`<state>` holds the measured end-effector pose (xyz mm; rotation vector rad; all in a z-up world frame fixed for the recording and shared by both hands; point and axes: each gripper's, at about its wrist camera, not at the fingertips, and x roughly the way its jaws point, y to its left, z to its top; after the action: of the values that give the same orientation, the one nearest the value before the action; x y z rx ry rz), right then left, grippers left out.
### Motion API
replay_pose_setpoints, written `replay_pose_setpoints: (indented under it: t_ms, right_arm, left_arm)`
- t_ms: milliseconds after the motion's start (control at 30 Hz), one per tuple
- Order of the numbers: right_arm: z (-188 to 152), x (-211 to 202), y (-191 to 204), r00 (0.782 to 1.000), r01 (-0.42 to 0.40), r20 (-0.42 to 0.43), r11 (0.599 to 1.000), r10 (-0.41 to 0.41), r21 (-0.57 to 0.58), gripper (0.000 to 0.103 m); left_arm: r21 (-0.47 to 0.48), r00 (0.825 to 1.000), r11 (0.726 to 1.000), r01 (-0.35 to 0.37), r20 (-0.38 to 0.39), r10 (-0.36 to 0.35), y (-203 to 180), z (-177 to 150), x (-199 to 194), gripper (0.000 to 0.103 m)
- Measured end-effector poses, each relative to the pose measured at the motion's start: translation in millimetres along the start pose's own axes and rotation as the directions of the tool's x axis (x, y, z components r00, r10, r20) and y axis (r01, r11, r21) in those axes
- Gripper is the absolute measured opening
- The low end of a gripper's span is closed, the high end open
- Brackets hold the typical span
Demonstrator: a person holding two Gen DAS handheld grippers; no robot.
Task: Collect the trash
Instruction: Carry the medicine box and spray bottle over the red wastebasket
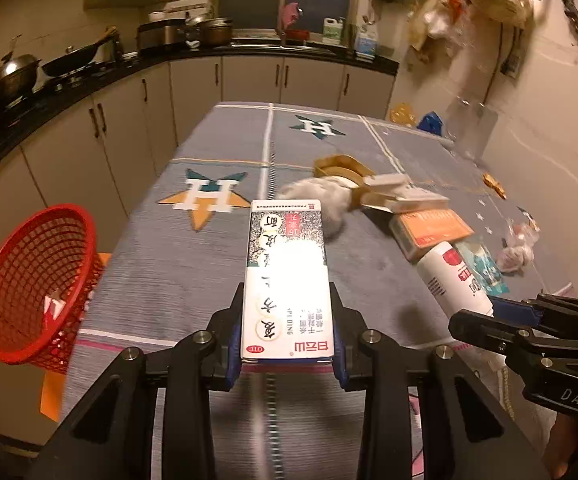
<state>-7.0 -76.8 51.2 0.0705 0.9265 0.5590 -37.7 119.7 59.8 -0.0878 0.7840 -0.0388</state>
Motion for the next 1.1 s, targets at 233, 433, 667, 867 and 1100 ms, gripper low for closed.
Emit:
replay_pose_setpoints:
  t_ms: [233, 433, 667, 867, 1100]
  right_arm:
    - [14, 13, 29, 1.000, -0.021, -0.015, 0.998, 0.021, -0.055, 0.033]
    - [31, 29, 55, 0.997, -0.069, -0.044, 0.993, 0.065, -0.093, 0.033]
    - [54, 51, 90, 0.991, -0.117, -0.072, 0.985, 0.109, -0.123, 0.033]
    - [71, 75, 124, 0.981, -0.178, -0.110, 0.972, 0.163, -0.151, 0.033]
    - [91, 105, 164, 0.963, -0.245, -0.153, 0.955, 0.220, -0.169, 0.033]
  left_arm:
    - [-0.058, 0.999, 0.998, -0.026, 0.017, 0.027, 32, 1, -7, 0.033]
    - [-0.121, 0.998, 0.992, -0.047, 0.043, 0.053, 64, 3, -19, 0.033]
    - [-0.183, 0.991, 0.978, -0.098, 0.070, 0.112, 108, 4, -37, 0.033]
    - [-0.219, 0.981, 0.962, -0.163, 0.072, 0.183, 148, 6, -45, 0.033]
    - [-0.278, 0.970, 0.936, -0.216, 0.050, 0.239, 193, 6, -45, 0.033]
